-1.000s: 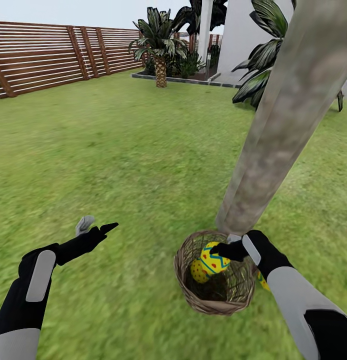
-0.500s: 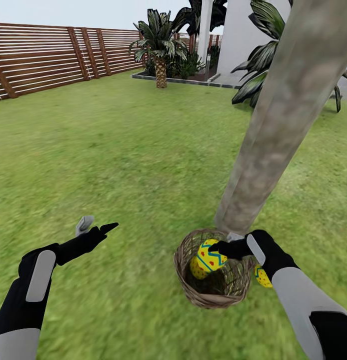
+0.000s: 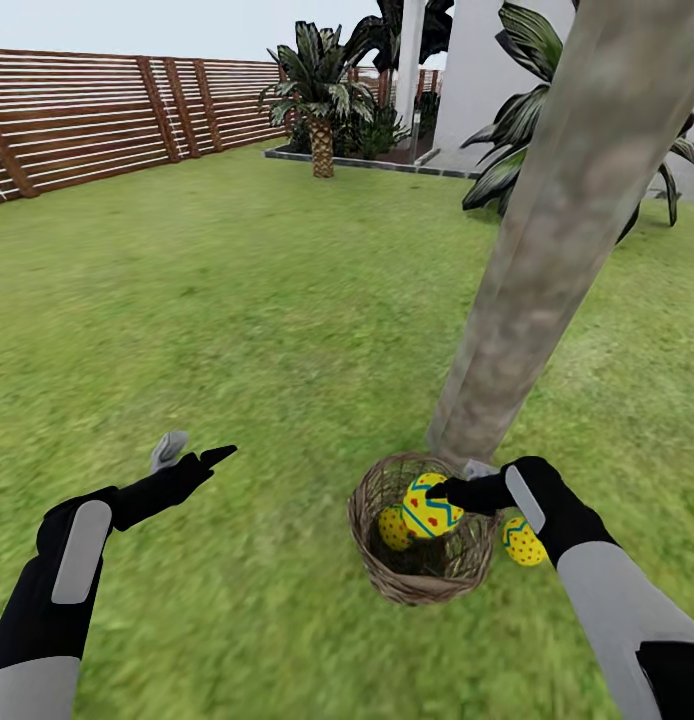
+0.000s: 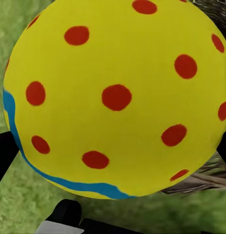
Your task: Take the three Easter eggs out of the wicker basket on the lawn in the garden, then place them on the lawn next to a single tree (choose any tree) so that all three eggs are next to the same tree and none are left in the basket.
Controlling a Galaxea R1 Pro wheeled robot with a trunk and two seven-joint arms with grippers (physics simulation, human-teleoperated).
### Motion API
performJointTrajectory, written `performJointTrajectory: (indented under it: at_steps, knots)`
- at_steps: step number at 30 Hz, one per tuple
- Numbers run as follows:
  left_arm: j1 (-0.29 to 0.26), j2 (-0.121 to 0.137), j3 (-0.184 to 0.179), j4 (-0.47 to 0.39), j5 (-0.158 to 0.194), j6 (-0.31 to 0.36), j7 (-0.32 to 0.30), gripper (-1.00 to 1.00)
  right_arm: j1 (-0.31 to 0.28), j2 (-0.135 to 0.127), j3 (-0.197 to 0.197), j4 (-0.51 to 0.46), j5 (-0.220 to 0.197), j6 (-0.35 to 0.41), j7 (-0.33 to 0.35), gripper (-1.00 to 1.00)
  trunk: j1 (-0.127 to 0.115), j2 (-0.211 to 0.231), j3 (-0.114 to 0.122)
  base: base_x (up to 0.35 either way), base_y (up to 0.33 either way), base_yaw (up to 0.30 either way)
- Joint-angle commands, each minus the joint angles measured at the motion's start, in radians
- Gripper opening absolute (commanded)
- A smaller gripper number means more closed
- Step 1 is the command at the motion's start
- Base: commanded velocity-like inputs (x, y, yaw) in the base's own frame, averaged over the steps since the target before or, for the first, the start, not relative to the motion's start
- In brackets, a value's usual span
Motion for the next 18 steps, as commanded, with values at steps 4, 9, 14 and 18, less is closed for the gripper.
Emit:
performJointTrajectory:
  at_steps: [4,9,14,18]
  knots:
    - [-0.001,0.0,0.002,0.0,-0.007,0.005,-0.008,1.0,0.041,-0.005,0.002,-0.098,0.002,0.006,0.026,-1.0,-0.016,0.028,0.012,0.0,0.0,0.0]
    - [-0.001,0.0,0.002,0.0,-0.007,0.005,-0.008,1.0,0.077,-0.088,0.002,-0.174,0.001,0.012,0.239,-1.0,-0.035,0.063,0.028,0.0,0.0,0.0]
    - [-0.001,-0.002,0.002,0.001,-0.007,0.004,-0.005,1.0,0.111,-0.218,0.004,-0.175,0.006,0.011,0.568,-1.0,-0.054,0.098,0.043,0.0,0.0,0.0]
    - [-0.001,-0.002,0.002,0.017,-0.008,0.003,-0.005,1.0,0.119,-0.306,0.004,-0.173,0.006,0.01,0.741,-1.0,-0.069,0.126,0.056,0.0,0.0,0.0]
